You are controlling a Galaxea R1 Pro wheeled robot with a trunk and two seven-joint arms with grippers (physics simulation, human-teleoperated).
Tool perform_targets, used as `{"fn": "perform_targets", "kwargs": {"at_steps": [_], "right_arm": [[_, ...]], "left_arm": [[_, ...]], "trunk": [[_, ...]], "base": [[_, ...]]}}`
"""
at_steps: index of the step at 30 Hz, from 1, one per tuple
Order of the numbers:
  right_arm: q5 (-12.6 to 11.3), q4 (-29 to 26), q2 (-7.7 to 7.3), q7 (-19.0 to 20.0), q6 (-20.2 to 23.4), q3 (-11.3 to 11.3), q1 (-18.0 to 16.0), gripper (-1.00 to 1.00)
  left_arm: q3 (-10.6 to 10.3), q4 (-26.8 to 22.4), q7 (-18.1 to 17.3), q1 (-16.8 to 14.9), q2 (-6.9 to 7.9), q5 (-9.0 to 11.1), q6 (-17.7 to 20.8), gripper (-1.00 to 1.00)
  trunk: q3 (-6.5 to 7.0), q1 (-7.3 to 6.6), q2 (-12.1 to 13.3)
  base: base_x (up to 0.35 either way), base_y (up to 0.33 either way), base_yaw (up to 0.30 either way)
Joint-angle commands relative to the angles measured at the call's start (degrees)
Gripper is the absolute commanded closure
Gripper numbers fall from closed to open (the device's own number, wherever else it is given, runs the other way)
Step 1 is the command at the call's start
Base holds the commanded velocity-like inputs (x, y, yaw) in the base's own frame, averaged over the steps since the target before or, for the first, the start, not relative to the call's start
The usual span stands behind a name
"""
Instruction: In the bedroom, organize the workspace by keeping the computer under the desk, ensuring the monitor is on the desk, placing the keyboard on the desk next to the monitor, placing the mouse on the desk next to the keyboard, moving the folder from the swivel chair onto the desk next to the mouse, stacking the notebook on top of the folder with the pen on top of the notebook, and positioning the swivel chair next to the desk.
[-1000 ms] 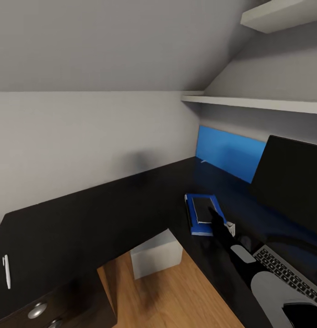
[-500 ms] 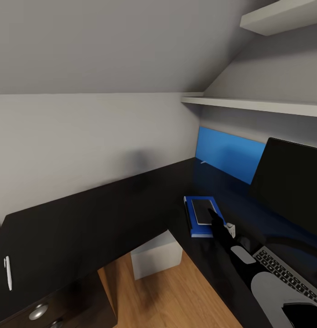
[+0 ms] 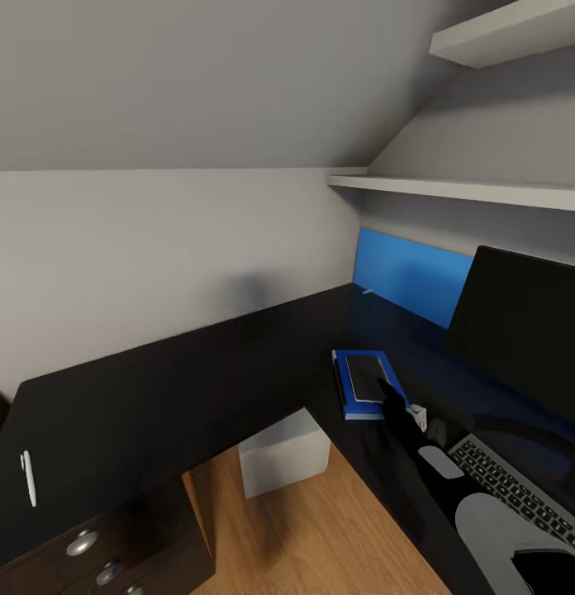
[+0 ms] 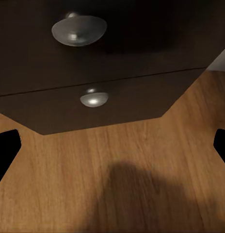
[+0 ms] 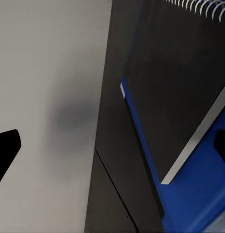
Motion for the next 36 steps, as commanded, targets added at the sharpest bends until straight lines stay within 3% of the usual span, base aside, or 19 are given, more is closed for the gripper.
{"fn": "perform_targets", "kwargs": {"at_steps": [1,9,13,15,20,21,22,25,26,29,30,36], "right_arm": [[-0.59,0.04,-0.07,0.35,0.16,0.36,-0.03,-1.0],[-0.15,-0.77,0.23,0.54,-0.15,0.79,-0.03,-1.0],[0.34,-1.58,0.32,0.58,-0.38,1.46,-0.03,-1.0],[2.73,-3.48,1.1,1.41,-1.19,3.12,0.0,-1.0],[7.93,-5.35,3.67,1.78,-4.74,4.79,0.15,-1.0],[12.56,-5.65,5.59,-0.17,-7.28,5.6,0.18,-1.0],[20.95,-5.97,9.43,-7.62,-11.31,6.5,0.2,-1.0],[27.54,-6.33,12.33,-16.45,-15.62,7.01,0.26,-1.0],[31.13,-6.58,13.57,-21.59,-18.72,7.37,0.41,-1.0],[36.02,-6.87,14.88,-27.27,-23.21,8.32,1.37,-1.0],[39.09,-7.09,15.73,-30.11,-25.8,9.16,2.41,-1.0],[48.18,-9.47,15.89,-40.27,-30.76,11.93,4.94,-1.0]], "left_arm": [[0.26,-0.06,-0.35,-0.01,-0.07,-0.1,-0.07,-1.0],[0.26,-0.06,-0.41,-0.01,-0.07,-0.13,-0.07,-1.0],[0.25,-0.06,-0.43,-0.01,-0.13,-0.17,-0.07,-1.0],[0.22,-0.06,-0.37,-0.01,-0.15,-0.18,-0.07,-1.0],[0.17,-0.06,-0.35,-0.01,-0.16,-0.19,-0.02,-1.0],[0.14,-0.05,-0.35,-0.01,-0.16,-0.19,0.01,-1.0],[0.11,-0.01,-0.35,-0.01,-0.16,-0.17,0.06,-1.0],[0.1,0.0,-0.35,-0.01,-0.16,-0.18,0.08,-1.0],[0.1,0.01,-0.35,-0.01,-0.16,-0.18,0.09,-1.0],[0.09,0.02,-0.35,-0.01,-0.16,-0.19,0.1,-1.0],[0.09,0.02,-0.35,-0.01,-0.16,-0.19,0.1,-1.0],[0.15,0.02,-0.35,-0.01,-0.16,-0.14,0.11,-1.0]], "trunk": [[-0.04,-0.01,-0.03],[-0.04,-0.01,-0.03],[0.67,-0.89,1.58],[1.03,-1.33,2.38],[1.93,-2.43,4.38],[2.11,-2.65,4.79],[2.29,-2.87,5.19],[2.83,-3.52,6.39],[3.01,-3.74,6.79],[3.55,-4.4,7.99],[3.73,-4.62,8.4],[4.8,-5.94,10.8]], "base": [[-0.263,0.0,0.0],[-0.083,0.0,0.0],[-0.008,0.0,0.0],[-0.002,0.0,0.0],[0.0,0.0,0.0],[0.0,0.0,0.0],[0.0,0.0,0.0],[0.0,0.0,0.0],[0.0,0.0,0.0],[0.0,0.0,0.0],[0.0,0.0,0.0],[0.0,0.0,0.0]]}}
